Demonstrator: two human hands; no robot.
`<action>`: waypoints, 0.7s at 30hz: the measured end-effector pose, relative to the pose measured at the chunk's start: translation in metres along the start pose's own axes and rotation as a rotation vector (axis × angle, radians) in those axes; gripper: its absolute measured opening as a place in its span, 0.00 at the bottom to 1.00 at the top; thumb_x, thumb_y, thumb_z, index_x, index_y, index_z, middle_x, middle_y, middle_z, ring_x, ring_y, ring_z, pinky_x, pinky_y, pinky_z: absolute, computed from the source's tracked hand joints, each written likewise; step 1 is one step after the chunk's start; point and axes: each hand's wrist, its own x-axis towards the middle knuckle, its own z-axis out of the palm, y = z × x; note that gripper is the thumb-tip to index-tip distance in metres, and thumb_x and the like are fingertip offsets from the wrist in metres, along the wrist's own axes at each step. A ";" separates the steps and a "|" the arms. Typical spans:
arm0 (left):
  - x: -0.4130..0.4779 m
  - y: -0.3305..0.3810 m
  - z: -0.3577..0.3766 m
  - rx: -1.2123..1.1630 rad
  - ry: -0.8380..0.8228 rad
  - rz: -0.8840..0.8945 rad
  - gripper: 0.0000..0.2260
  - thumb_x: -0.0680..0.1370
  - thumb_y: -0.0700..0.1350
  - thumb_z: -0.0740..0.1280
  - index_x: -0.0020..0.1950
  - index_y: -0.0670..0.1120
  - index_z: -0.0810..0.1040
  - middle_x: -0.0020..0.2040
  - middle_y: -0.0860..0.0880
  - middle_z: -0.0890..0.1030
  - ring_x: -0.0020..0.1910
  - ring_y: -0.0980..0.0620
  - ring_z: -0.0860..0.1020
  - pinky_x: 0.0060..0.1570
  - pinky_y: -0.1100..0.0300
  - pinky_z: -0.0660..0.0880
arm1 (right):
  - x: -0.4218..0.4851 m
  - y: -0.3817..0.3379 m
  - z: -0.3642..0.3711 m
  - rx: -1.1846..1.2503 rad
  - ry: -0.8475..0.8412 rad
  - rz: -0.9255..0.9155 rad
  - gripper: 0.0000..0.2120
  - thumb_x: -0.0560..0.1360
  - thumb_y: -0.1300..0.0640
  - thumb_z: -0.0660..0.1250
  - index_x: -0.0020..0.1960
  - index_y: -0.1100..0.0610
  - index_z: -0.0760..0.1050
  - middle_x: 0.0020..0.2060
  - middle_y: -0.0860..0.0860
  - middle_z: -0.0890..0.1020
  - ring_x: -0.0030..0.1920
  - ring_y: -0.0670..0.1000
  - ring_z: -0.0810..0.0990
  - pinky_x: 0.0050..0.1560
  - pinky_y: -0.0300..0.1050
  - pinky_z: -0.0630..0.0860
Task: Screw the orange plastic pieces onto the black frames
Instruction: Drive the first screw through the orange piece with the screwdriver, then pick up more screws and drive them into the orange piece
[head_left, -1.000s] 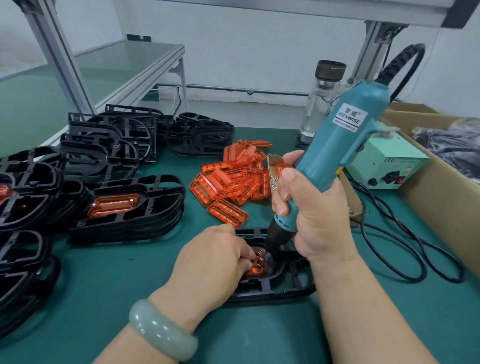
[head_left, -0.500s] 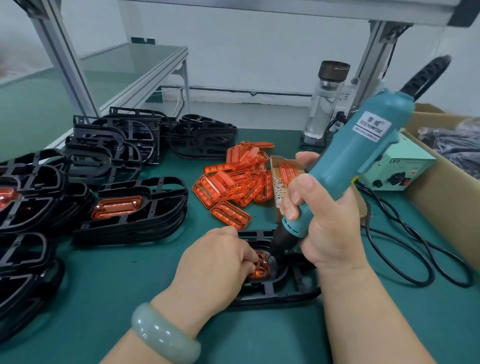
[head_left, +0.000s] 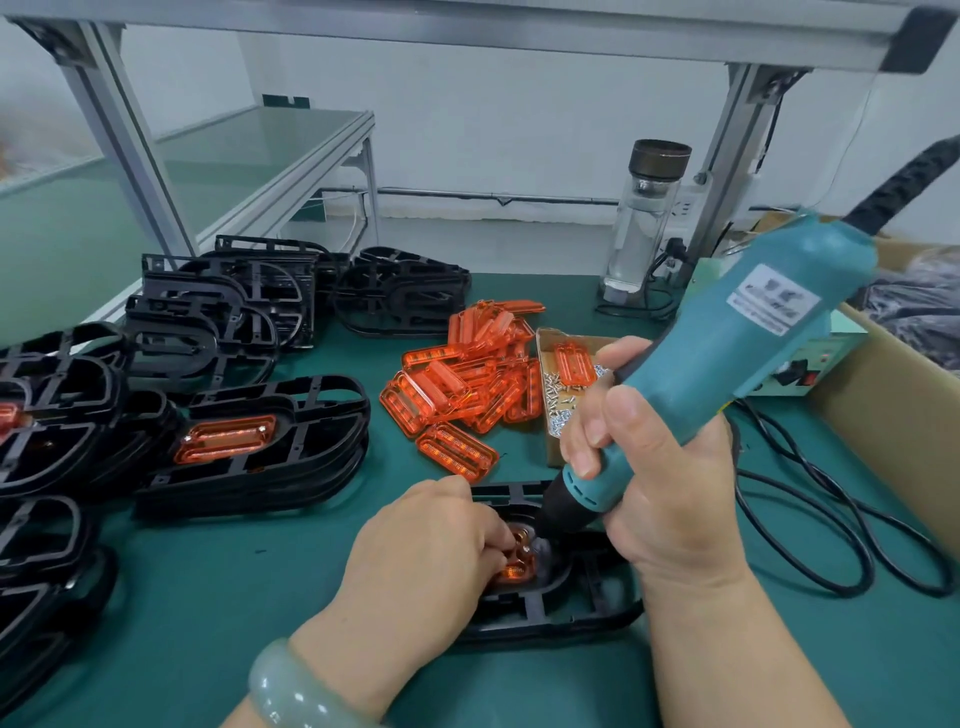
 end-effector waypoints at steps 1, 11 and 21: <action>0.000 0.000 0.000 -0.003 0.000 -0.002 0.12 0.77 0.56 0.62 0.59 0.64 0.76 0.45 0.57 0.68 0.55 0.56 0.69 0.48 0.60 0.70 | 0.001 -0.001 0.000 0.048 0.013 -0.011 0.15 0.68 0.56 0.72 0.51 0.57 0.70 0.27 0.47 0.73 0.23 0.46 0.71 0.31 0.38 0.69; -0.003 -0.002 0.003 -0.024 0.027 0.016 0.11 0.77 0.57 0.62 0.59 0.66 0.75 0.47 0.58 0.70 0.53 0.59 0.68 0.46 0.61 0.70 | 0.009 0.000 -0.022 0.291 0.293 0.057 0.05 0.73 0.57 0.61 0.49 0.54 0.71 0.27 0.46 0.71 0.24 0.44 0.70 0.31 0.38 0.71; -0.003 -0.003 -0.003 -0.023 -0.002 0.074 0.10 0.79 0.53 0.60 0.58 0.63 0.77 0.47 0.59 0.71 0.50 0.58 0.70 0.51 0.60 0.71 | 0.009 0.005 -0.028 0.420 0.438 0.126 0.03 0.71 0.56 0.62 0.44 0.54 0.72 0.27 0.46 0.70 0.23 0.44 0.68 0.29 0.37 0.71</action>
